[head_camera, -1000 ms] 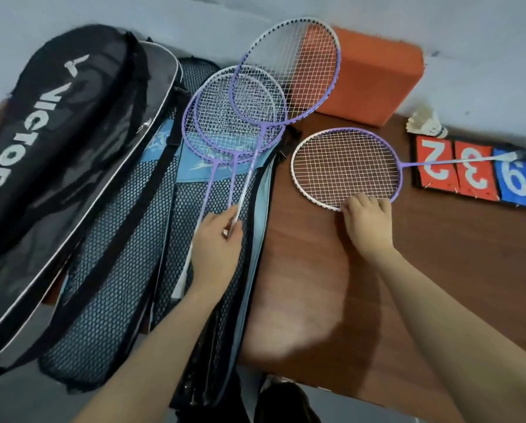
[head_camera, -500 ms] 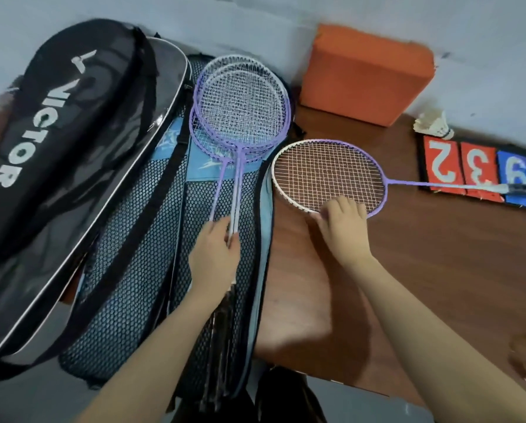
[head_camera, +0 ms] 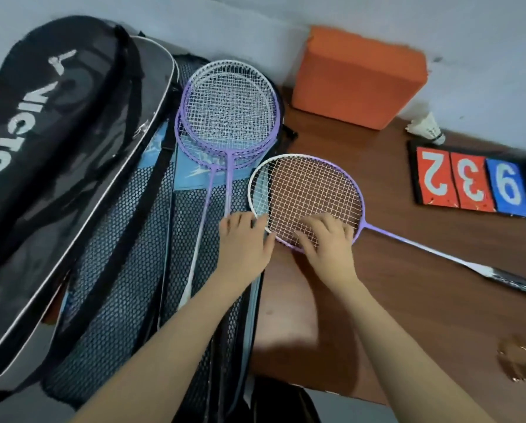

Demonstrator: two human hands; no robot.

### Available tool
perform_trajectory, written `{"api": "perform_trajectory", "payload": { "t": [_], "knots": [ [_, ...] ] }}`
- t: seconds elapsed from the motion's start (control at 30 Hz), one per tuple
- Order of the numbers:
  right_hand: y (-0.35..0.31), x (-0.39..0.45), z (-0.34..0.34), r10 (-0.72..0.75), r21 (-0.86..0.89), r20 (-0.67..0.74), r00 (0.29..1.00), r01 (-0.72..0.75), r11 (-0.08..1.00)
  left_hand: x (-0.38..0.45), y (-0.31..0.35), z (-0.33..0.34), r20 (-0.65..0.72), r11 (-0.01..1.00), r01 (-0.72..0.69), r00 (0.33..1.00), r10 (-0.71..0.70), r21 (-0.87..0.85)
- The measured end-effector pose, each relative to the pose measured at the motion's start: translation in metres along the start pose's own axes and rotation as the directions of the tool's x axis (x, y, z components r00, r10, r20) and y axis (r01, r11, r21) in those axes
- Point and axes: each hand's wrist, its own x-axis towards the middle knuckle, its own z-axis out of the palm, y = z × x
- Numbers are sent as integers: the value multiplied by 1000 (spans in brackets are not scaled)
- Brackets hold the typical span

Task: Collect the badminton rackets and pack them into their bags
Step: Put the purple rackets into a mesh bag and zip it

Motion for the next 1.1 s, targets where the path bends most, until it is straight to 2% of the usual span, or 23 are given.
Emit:
{"api": "perform_trajectory", "payload": {
  "t": [0.07,0.13,0.17,0.23,0.3,0.37,0.47,0.6,0.8,0.97,1.1],
  "knots": [
    [26,-5,-12,174,13,-11,985,-174,985,1,13,3,71,997,54,996,-58,55],
    [50,-10,-21,314,-8,46,948,-314,949,0,28,10,144,988,141,978,-148,58],
    [59,-12,-24,331,-33,84,940,-329,944,-1,36,13,157,982,179,970,-186,55],
    [72,-18,-28,276,-96,122,953,-266,959,-3,47,20,163,971,233,957,-238,49],
    [86,-21,-33,259,-143,90,962,-245,959,-4,54,24,162,963,263,949,-269,55],
    [97,-20,-39,304,-173,75,950,-288,942,-2,55,25,149,957,289,945,-291,31],
    [112,-17,-40,237,-225,81,968,-214,951,-1,53,25,116,939,327,942,-315,-109],
    [127,-19,-47,168,-143,52,984,-159,977,-4,58,25,66,920,268,963,-260,-285],
    [120,-35,-71,-58,-52,-32,998,57,997,-12,82,17,-2,780,185,973,-233,-597],
    [94,-51,-87,-176,37,-158,972,184,982,-16,101,-13,-197,768,63,950,-242,-638],
    [58,-55,-94,-201,71,-247,948,225,972,-25,103,-43,-319,848,-42,936,-152,-528]
  ]
}}
